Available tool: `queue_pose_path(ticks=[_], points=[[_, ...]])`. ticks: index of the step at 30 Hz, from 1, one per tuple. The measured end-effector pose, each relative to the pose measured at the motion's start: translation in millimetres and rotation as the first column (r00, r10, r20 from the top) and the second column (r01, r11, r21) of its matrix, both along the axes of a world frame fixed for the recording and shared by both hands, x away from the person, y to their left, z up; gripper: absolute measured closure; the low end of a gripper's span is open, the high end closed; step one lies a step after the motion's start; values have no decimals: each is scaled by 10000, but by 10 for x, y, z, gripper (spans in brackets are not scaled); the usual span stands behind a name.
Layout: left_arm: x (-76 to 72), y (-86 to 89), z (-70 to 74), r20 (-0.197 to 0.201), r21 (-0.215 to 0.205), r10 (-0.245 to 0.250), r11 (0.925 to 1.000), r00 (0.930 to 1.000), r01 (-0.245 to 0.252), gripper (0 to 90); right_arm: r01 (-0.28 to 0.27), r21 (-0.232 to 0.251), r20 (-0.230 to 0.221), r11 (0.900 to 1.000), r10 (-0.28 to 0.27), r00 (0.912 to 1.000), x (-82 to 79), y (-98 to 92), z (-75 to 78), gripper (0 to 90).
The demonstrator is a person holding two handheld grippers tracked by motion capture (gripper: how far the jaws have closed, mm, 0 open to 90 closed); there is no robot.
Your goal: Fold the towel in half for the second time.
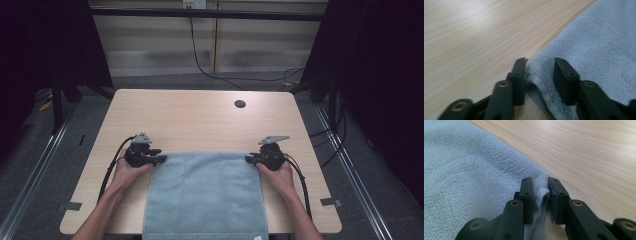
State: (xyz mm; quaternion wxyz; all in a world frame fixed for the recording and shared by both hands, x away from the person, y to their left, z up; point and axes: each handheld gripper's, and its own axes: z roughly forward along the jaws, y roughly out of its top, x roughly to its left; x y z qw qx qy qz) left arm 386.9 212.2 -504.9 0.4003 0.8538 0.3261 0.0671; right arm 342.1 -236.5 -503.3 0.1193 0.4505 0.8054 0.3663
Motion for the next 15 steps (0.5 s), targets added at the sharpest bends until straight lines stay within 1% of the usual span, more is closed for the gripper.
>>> queue_pose_path(ticks=[2,4,7,9,10,12,15], points=[[4,16,-12,-181,-245,-76,9997,9998,71,760,88,39,-14,10000,-88,10000,-4,20,1,771],[8,24,-26,-330,-527,-80,9986,9994,63,807,74,54,-52,10000,-74,10000,-4,25,4,783],[31,52,-44,-528,-884,24,9961,9986,-71,821,158,428,-42,9990,-156,9999,1,15,-2,809],[32,56,-41,-591,-972,120,9951,9982,-177,828,192,459,3,9988,-192,9998,3,21,9,817],[25,57,-31,-620,-1033,156,9944,9980,-220,828,225,558,32,9982,-227,9997,8,17,14,819],[10,65,2,-530,-1043,281,9940,9982,-335,830,259,826,68,9962,-266,9996,13,-8,39,822],[-16,88,94,-336,-1475,347,9883,9988,-393,830,287,1238,303,9919,-327,9990,1,-50,125,824]])
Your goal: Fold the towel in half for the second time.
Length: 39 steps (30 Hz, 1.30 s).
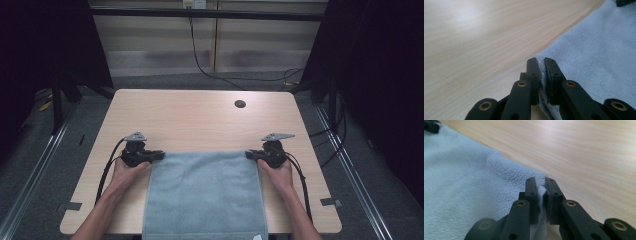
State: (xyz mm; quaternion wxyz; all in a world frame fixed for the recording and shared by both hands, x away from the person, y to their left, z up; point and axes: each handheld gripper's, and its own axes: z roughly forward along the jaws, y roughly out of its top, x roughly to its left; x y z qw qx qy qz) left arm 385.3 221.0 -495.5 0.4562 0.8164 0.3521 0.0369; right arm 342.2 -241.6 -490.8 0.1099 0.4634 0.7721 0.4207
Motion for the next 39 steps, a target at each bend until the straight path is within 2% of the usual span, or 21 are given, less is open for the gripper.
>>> queue_pose_path(ticks=[3,6,12,14,16,24,30,34,36,39], points=[[-5,-9,107,298,-108,0,9999,9996,3,832,-60,220,287,9997,53,9996,-1,-18,98,825],[15,-20,179,468,-418,83,9991,9989,-64,832,-72,353,439,9994,57,9990,35,-4,173,824],[116,15,309,603,-680,202,9976,9980,-161,833,-123,487,678,9987,90,9977,165,18,294,827],[148,17,375,732,-735,264,9971,9970,-210,833,-192,588,1079,9981,128,9941,182,25,378,827],[185,14,443,791,-849,362,9960,9962,-294,833,-211,681,1233,9975,126,9923,202,39,460,827],[302,-8,750,1294,-985,490,9945,9904,-364,835,-67,681,1627,9977,-45,9867,315,30,731,828],[424,-6,962,1605,-1070,869,9918,9832,-702,835,86,688,1941,9976,-218,9807,412,15,950,829],[548,40,1068,1487,-1355,1304,9846,9802,-1104,836,358,728,2156,9967,-508,9752,483,-27,1055,829],[590,40,1113,1474,-1587,1481,9795,9779,-1244,836,420,930,2198,9948,-616,9736,530,-51,1103,829],[627,5,1179,1684,-1467,1436,9820,9752,-1192,836,509,727,2252,9961,-662,9721,583,-41,1164,830]])
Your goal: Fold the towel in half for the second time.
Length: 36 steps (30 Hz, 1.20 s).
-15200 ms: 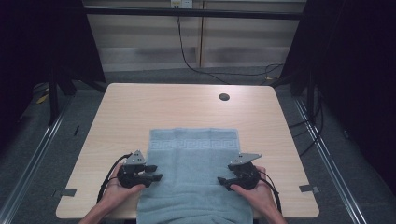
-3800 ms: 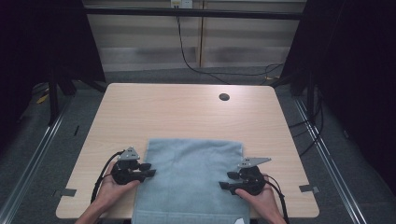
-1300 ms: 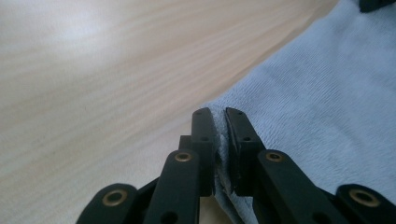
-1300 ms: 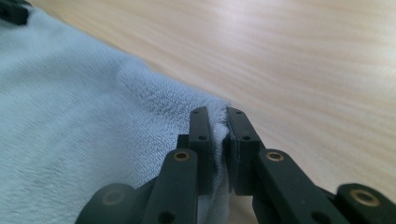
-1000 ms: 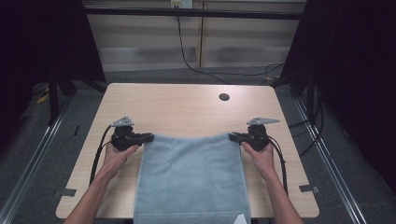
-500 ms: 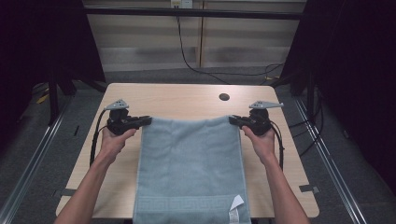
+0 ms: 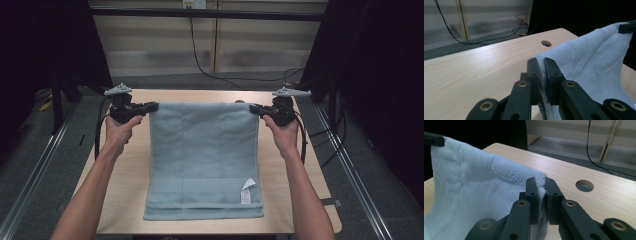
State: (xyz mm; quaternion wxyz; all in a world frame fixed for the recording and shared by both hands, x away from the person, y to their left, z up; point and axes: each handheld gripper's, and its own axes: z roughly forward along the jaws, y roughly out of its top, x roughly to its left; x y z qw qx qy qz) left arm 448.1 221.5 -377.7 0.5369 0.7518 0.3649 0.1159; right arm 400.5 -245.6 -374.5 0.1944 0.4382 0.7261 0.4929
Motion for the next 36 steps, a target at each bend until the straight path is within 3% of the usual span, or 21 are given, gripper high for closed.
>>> queue_pose_path(ticks=[7,14,26,32,36], points=[[-14,-19,111,593,-110,-250,9996,9979,257,836,139,120,305,9998,-142,9994,28,-37,123,830],[-147,25,-18,518,-376,-429,9983,9977,449,836,-132,80,216,9999,130,9997,-75,-19,42,830],[-616,160,-129,753,-108,-774,9969,9941,784,836,-809,290,115,9963,806,9967,-483,-46,-91,830],[-866,194,-181,911,-251,-920,9952,9916,946,835,-1168,379,192,9924,1161,9930,-732,-61,-147,829],[-1047,206,-229,787,-217,-1029,9942,9916,1049,835,-1394,307,65,9898,1393,9902,-924,-66,-230,829]])
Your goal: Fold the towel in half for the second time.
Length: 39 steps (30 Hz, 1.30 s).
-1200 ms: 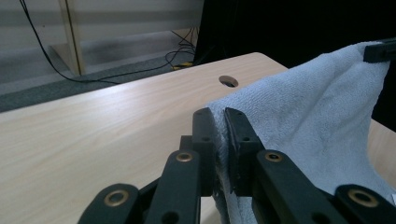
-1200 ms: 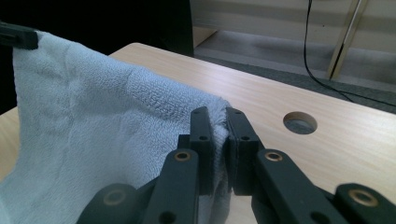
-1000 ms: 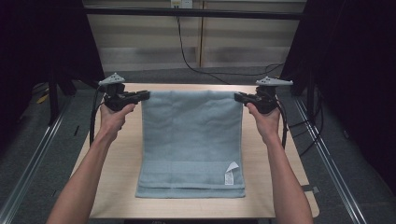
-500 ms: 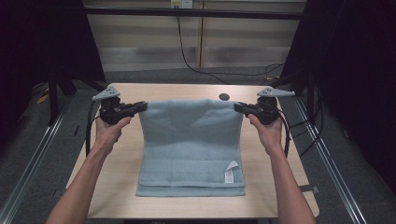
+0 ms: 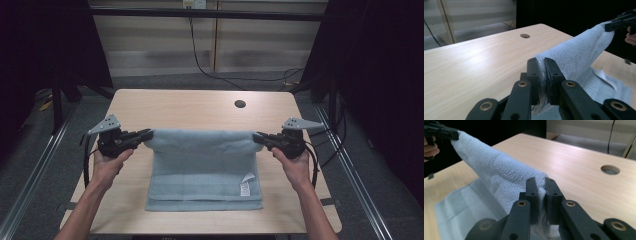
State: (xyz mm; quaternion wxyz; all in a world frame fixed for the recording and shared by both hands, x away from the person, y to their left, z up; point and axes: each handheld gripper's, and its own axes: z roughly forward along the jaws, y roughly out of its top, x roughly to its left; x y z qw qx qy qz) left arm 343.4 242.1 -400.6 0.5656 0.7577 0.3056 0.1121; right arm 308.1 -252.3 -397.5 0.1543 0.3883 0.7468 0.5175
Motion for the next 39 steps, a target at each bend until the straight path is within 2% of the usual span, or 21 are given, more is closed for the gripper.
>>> queue_pose_path(ticks=[4,7,10,15,16,21,22,26,28,30,33,35,37,39], points=[[-156,5,64,257,20,-140,9999,9996,140,835,-143,-45,124,9999,144,9998,-158,-2,4,829],[-265,45,69,313,-155,-127,9998,9994,132,835,-254,33,243,9997,253,9994,-264,-4,19,829],[-362,46,31,270,77,-264,9996,9993,262,835,-365,-56,229,9993,366,9991,-370,5,-16,829],[-552,71,-157,-123,284,-656,9974,9978,659,833,-496,14,-173,9988,496,9986,-588,4,-215,827],[-583,70,-211,-324,339,-710,9968,9970,721,832,-566,9,-312,9984,566,9979,-630,6,-271,827],[-724,35,-504,-1074,958,-1055,9886,9886,1160,825,-809,-695,-1175,9943,724,9904,-817,32,-534,814],[-752,29,-560,-1295,1191,-934,9869,9872,1090,824,-868,-771,-1297,9932,764,9886,-847,28,-579,808],[-917,8,-676,-1544,1392,-1202,9800,9807,1421,797,-964,-909,-1590,9912,811,9839,-957,18,-707,783],[-929,52,-732,-1737,1244,-1229,9815,9771,1455,768,-1003,-1047,-1721,9894,813,9817,-1005,11,-751,767],[-935,99,-751,-1888,1018,-1306,9832,9733,1517,729,-1084,-904,-1837,9900,904,9788,-1048,-10,-770,734],[-978,156,-731,-1785,678,-1412,9855,9738,1553,644,-1193,-704,-1836,9904,1047,9774,-1117,-34,-769,681],[-1013,154,-689,-1850,304,-1388,9887,9729,1469,594,-1237,-642,-1848,9902,1101,9766,-1149,-40,-757,657],[-1012,127,-657,-1685,444,-1312,9891,9769,1405,547,-1198,-577,-1803,9911,1077,9777,-1142,-36,-737,614],[-960,98,-635,-1851,466,-1062,9921,9770,1166,491,-1103,-547,-1704,9924,996,9803,-1103,-26,-715,601]])
